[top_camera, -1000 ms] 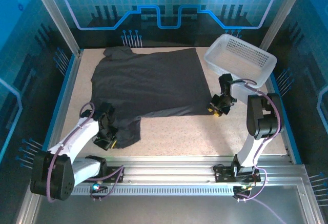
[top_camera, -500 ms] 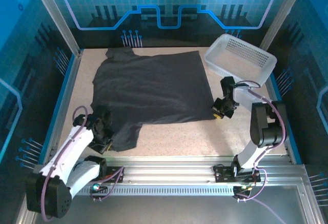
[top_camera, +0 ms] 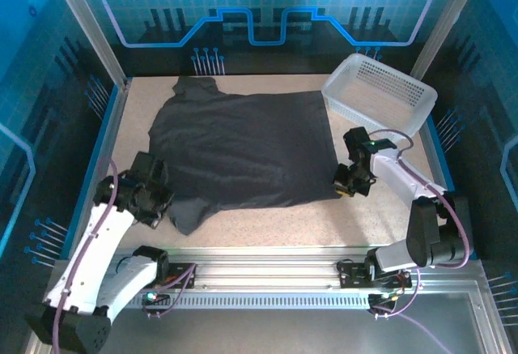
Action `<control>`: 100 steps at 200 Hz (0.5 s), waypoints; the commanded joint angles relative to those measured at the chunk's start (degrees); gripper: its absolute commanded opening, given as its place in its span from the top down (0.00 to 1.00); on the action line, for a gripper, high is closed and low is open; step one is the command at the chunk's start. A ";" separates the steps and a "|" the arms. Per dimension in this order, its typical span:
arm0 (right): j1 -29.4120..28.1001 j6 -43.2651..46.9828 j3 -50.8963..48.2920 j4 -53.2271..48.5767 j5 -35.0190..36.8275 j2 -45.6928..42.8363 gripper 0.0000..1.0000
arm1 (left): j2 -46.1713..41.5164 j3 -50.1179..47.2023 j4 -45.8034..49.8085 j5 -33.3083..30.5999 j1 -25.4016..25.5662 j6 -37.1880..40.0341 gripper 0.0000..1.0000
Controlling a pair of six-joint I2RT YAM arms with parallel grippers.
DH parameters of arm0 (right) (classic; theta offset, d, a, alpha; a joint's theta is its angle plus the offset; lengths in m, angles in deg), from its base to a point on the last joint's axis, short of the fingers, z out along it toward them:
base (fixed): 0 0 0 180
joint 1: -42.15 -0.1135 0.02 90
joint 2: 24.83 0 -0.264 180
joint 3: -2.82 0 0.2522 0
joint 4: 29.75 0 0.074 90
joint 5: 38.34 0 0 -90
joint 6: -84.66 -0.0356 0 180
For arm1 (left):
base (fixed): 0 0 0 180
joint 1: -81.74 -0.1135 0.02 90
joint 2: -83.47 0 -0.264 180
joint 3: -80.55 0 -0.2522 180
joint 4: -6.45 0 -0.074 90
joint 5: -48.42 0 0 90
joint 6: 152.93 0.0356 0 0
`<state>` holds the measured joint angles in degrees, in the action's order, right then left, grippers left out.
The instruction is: Fold and stack the t-shirts
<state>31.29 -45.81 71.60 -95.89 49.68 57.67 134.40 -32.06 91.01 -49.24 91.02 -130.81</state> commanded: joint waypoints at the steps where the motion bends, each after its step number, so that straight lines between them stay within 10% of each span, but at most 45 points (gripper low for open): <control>1: 0.97 0.31 6.14 -1.67 -1.75 3.20 1.00 | 7.99 7.01 -8.90 -0.46 -0.17 4.18 1.00; 100: 4.66 -1.29 31.66 -2.82 -3.40 23.41 1.00 | 32.03 24.65 -19.65 2.00 -11.48 12.81 1.00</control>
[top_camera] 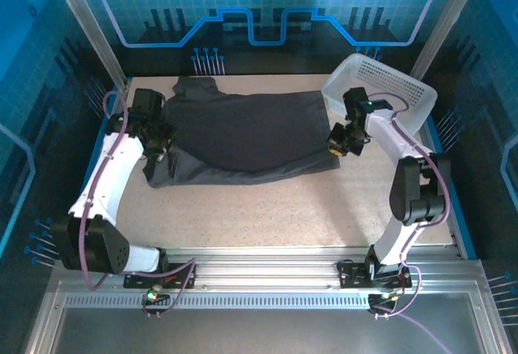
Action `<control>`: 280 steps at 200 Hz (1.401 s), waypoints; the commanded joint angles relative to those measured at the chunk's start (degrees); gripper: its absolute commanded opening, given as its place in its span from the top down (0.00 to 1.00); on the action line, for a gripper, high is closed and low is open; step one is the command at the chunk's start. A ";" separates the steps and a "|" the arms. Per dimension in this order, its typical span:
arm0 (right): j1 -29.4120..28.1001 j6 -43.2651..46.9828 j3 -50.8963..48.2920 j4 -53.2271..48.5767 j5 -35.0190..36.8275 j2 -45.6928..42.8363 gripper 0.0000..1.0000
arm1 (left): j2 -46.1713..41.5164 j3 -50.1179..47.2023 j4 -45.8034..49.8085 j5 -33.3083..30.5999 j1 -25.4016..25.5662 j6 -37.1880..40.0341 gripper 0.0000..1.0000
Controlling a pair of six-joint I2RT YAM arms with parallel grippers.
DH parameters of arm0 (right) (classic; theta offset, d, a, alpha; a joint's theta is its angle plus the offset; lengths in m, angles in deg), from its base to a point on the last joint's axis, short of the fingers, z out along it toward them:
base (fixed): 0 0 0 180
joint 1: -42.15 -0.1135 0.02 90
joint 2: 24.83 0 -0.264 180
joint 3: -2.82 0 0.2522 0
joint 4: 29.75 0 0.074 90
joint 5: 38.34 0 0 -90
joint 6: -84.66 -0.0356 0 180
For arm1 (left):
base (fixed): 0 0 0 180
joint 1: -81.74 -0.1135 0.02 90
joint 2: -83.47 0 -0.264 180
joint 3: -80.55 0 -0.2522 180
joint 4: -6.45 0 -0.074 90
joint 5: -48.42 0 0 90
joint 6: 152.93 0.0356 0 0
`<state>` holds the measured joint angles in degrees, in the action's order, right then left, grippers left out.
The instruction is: Fold and stack the t-shirts
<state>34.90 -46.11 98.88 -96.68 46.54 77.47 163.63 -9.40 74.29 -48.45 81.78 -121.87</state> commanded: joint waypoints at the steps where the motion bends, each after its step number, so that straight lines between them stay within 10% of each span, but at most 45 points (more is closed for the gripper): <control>1: 1.07 -1.02 4.50 -2.03 -0.24 3.78 1.00 | 2.94 2.05 -2.98 1.23 -2.27 3.94 1.00; 174: 1.09 -1.36 20.87 -3.61 1.96 20.35 0.99 | 27.91 20.37 -8.98 3.98 -6.80 19.92 1.00; 191: 0.96 0.35 23.63 -4.67 0.87 22.04 0.70 | 30.02 22.74 -6.50 2.26 -7.02 21.22 0.53; 200: 0.68 1.40 24.53 -5.05 1.81 21.58 0.63 | 29.64 22.94 -5.10 0.29 -7.04 21.36 0.47; 245: -0.29 4.82 15.81 -4.33 4.78 12.42 0.53 | 15.44 5.33 -3.64 -0.35 -11.02 16.14 0.39; 280: -2.87 7.58 4.47 1.48 1.31 8.96 0.72 | 12.05 -10.15 -10.72 11.59 -18.35 10.16 0.51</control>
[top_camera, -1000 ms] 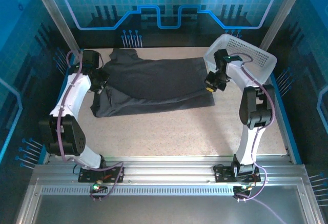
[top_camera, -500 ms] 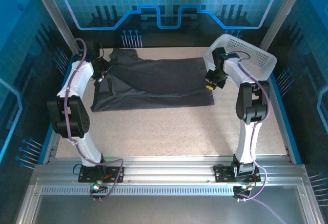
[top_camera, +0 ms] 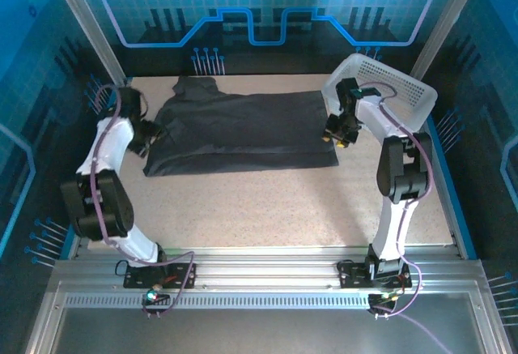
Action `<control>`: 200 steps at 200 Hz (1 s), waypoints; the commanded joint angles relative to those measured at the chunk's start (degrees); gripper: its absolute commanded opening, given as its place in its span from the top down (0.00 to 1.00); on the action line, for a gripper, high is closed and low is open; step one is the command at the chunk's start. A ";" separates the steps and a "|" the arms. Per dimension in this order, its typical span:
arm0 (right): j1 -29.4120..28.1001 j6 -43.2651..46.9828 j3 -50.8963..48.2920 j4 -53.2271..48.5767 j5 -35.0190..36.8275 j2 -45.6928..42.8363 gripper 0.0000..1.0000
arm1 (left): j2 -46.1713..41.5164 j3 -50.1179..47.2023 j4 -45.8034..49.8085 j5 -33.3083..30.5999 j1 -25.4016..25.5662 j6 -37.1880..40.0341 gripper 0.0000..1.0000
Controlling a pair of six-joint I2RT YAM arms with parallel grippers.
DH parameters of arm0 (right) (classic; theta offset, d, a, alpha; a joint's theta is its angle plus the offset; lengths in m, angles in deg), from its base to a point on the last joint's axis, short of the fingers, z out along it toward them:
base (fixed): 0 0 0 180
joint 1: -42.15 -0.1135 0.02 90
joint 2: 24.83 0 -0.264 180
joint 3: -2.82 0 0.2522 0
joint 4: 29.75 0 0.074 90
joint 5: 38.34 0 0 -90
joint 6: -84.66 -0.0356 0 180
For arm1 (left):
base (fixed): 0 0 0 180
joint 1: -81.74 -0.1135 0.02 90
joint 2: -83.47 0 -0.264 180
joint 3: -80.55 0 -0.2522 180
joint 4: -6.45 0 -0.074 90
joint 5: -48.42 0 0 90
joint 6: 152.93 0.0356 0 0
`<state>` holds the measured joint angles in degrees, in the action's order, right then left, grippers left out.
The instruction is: Fold and stack the t-shirts
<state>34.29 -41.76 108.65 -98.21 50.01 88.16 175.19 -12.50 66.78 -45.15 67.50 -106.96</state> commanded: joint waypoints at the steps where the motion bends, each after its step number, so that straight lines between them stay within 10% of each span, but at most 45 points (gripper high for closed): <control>1: -2.39 3.35 -5.40 3.10 -2.19 -1.59 0.72 | 0.66 -7.25 -3.39 8.65 -4.24 -4.79 0.52; 95: -3.27 6.51 4.14 -4.91 2.60 13.00 0.77 | 18.98 -2.69 -1.25 4.59 -5.60 -10.46 0.70; 200: -4.29 5.11 -16.11 -5.30 4.04 0.82 0.73 | 5.53 -21.60 -1.23 3.41 -7.31 -8.95 0.71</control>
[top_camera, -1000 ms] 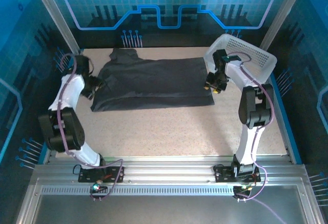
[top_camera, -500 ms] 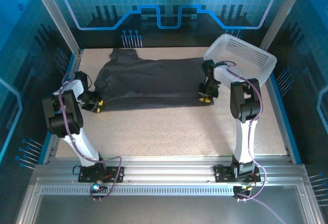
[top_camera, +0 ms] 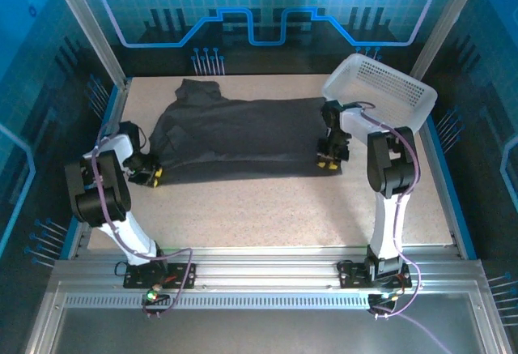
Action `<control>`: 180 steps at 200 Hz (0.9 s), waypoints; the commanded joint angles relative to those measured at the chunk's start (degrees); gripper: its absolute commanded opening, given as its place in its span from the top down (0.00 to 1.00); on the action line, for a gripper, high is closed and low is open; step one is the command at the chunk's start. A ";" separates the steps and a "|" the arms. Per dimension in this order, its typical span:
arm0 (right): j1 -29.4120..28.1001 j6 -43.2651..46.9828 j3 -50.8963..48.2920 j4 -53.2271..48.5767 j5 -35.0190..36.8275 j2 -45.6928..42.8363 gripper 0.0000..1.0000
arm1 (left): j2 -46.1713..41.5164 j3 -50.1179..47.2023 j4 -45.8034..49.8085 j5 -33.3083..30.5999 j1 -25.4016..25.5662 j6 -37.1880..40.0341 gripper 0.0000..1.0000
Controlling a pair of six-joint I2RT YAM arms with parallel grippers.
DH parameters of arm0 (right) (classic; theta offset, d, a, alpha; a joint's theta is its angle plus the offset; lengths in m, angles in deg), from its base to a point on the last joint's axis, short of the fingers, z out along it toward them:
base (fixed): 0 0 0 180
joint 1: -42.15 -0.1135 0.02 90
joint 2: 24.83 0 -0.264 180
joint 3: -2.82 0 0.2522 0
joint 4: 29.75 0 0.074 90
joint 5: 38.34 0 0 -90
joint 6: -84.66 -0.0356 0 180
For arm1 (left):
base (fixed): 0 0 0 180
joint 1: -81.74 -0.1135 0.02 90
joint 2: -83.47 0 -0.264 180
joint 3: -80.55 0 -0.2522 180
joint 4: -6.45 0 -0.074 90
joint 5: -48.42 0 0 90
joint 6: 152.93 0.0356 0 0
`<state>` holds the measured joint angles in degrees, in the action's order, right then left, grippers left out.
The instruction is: Fold and stack the t-shirts
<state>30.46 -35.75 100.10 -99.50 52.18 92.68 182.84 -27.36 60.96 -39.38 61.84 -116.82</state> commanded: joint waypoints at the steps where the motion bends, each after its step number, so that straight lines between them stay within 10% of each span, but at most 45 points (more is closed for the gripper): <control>1: -0.50 -0.93 -7.97 -3.94 1.87 -3.97 0.73 | -2.36 -7.04 4.64 -2.37 -1.73 0.99 0.71; 69: -2.11 -4.48 -25.17 -0.62 -0.39 -21.11 0.69 | -19.19 -17.54 7.62 -4.48 -2.93 0.91 0.65; 100: -2.64 -1.21 -22.75 3.86 -3.20 -27.25 0.56 | -22.47 -7.86 10.59 -7.61 6.51 -2.35 0.51; 146: -2.44 5.49 -16.68 14.78 -30.34 -26.38 0.41 | -23.08 -9.98 5.72 2.08 19.10 -16.79 0.46; 180: -2.89 5.18 -12.89 14.84 -34.00 -24.97 0.39 | -19.80 -11.88 0.97 3.59 19.90 -19.90 0.44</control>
<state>28.41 -32.21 84.67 -86.21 26.54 66.43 160.59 -38.22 64.74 -38.88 81.51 -131.33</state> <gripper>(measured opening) 0.612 0.555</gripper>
